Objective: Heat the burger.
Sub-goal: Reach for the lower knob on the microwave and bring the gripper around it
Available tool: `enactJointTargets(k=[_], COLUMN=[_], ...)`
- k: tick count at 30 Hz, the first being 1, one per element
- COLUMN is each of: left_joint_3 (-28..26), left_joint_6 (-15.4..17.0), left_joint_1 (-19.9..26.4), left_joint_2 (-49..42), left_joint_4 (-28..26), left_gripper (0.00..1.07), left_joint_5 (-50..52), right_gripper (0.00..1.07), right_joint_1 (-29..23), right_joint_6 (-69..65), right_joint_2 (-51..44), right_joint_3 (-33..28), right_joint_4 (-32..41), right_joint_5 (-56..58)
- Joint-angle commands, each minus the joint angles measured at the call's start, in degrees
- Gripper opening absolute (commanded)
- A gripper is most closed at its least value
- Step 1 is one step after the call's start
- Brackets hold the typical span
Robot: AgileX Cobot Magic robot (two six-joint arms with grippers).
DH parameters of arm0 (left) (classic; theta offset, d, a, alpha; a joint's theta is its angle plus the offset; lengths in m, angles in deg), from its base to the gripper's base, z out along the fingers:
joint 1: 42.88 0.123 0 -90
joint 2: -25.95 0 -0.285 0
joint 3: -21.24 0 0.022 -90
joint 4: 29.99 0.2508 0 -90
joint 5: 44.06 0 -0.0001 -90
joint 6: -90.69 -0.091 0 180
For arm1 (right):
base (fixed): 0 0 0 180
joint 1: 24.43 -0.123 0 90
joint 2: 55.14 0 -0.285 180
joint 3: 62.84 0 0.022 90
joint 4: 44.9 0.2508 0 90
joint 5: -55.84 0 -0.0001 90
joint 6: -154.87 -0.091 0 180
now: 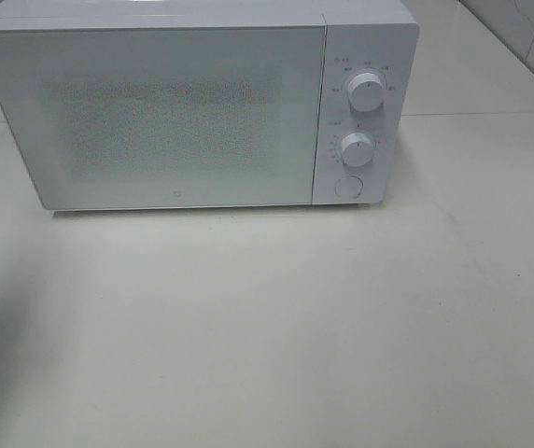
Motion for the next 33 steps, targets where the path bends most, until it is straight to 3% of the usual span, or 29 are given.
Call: enactJointTargets(k=[1, 14, 16, 19, 23, 31, 33], left_joint_3=[0.11, 1.72, 6.7, 7.85, 13.64, 15.13, 17.02], left_joint_6=[-0.52, -0.4, -0.46, -0.46, -0.52, -0.63, -0.63], left_joint_1=[0.52, 0.52, 0.52, 0.52, 0.52, 0.52, 0.52], left_joint_2=[-3.09, -20.11, -28.48, -30.83, -41.25, -54.77, -61.59], left_joint_4=[-0.34, 2.41, 2.41, 2.41, 2.41, 2.46, 2.18], left_gripper=[1.0, 1.0, 1.0, 1.0, 1.0, 1.0, 1.0], left_joint_5=[-3.72, -14.27, -12.72, -12.61, -13.24, -12.38, -8.88], right_gripper=[0.76, 0.76, 0.76, 0.76, 0.76, 0.76, 0.76], right_joint_1=[0.4, 0.4, 0.4, 0.4, 0.4, 0.4, 0.4], right_joint_6=[0.17, 0.17, 0.17, 0.17, 0.17, 0.17, 0.17], right_joint_2=[-1.55, -1.55, -1.55, -1.55, -1.55, -1.55, -1.55], right_joint_3=[-0.11, -0.11, -0.11, -0.11, -0.11, -0.11, -0.11], right_joint_4=[0.11, 0.11, 0.11, 0.11, 0.11, 0.11, 0.11], right_joint_5=[-0.57, -0.57, -0.57, -0.57, -0.57, -0.57, -0.57])
